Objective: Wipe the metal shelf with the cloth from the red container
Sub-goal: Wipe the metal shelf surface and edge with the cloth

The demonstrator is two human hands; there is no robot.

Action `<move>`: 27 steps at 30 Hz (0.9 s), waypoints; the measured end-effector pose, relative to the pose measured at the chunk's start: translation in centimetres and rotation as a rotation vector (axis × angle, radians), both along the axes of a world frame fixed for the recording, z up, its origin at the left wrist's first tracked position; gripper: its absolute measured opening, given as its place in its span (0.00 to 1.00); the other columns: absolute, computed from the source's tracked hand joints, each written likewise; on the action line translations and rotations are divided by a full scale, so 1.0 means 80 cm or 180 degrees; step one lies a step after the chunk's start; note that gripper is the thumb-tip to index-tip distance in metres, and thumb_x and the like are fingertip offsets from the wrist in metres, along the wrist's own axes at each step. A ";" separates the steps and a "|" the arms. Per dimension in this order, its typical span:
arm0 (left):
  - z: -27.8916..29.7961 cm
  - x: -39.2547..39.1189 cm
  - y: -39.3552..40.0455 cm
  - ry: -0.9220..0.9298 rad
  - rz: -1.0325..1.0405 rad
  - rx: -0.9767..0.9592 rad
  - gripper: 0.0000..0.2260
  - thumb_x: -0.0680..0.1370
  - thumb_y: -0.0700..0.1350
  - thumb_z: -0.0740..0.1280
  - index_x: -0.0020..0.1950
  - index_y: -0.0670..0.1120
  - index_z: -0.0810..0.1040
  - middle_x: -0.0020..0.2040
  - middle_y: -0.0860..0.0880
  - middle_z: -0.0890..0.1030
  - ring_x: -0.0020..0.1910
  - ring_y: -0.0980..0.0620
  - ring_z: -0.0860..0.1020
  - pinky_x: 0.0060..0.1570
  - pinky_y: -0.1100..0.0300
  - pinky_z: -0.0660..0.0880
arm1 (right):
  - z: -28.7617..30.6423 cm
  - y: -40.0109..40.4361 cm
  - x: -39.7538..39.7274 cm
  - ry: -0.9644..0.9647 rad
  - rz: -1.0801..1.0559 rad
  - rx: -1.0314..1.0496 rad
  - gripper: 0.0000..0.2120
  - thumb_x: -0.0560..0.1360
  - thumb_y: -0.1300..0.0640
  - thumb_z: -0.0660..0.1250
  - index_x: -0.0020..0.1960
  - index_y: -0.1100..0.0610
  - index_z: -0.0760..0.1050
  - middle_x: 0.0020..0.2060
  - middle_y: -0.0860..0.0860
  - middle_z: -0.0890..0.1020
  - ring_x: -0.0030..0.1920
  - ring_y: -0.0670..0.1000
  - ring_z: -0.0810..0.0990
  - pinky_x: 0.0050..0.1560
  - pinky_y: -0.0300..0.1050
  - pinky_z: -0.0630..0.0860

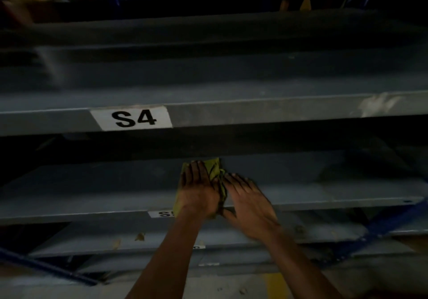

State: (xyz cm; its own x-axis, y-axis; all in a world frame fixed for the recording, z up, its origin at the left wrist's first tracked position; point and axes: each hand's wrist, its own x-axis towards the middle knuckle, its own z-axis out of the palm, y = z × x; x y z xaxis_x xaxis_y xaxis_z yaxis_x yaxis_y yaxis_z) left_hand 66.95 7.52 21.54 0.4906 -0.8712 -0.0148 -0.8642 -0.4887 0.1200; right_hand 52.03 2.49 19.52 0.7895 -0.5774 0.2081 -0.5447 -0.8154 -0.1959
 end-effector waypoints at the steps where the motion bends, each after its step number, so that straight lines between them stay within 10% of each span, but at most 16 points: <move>1: -0.001 -0.004 -0.001 -0.0001 -0.0040 0.0001 0.31 0.81 0.56 0.44 0.76 0.38 0.41 0.78 0.38 0.45 0.76 0.40 0.44 0.75 0.47 0.42 | 0.000 0.000 0.001 -0.0040 -0.0012 0.0020 0.39 0.72 0.35 0.60 0.76 0.53 0.58 0.75 0.50 0.64 0.76 0.49 0.58 0.76 0.49 0.52; 14: -0.006 -0.024 0.035 0.0088 -0.0232 -0.0316 0.34 0.77 0.57 0.36 0.77 0.38 0.46 0.77 0.38 0.51 0.77 0.42 0.48 0.75 0.48 0.43 | 0.004 0.005 0.005 -0.0381 -0.0046 -0.0172 0.24 0.81 0.44 0.50 0.73 0.53 0.65 0.71 0.51 0.71 0.72 0.50 0.66 0.73 0.51 0.61; 27: -0.014 -0.011 0.020 0.0045 -0.0220 -0.0356 0.33 0.78 0.57 0.38 0.77 0.40 0.44 0.78 0.40 0.49 0.77 0.43 0.45 0.74 0.49 0.42 | -0.004 0.000 0.001 0.0228 -0.0027 0.0063 0.37 0.73 0.40 0.58 0.77 0.52 0.55 0.77 0.50 0.60 0.76 0.49 0.56 0.76 0.51 0.53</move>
State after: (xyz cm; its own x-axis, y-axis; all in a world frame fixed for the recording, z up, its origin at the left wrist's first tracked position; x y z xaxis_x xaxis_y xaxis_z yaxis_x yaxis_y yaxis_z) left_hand 66.08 9.16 20.42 0.4298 -0.8996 0.0779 -0.8932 -0.4108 0.1830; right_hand 52.09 2.48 19.21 0.7969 -0.5877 0.1398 -0.5649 -0.8070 -0.1721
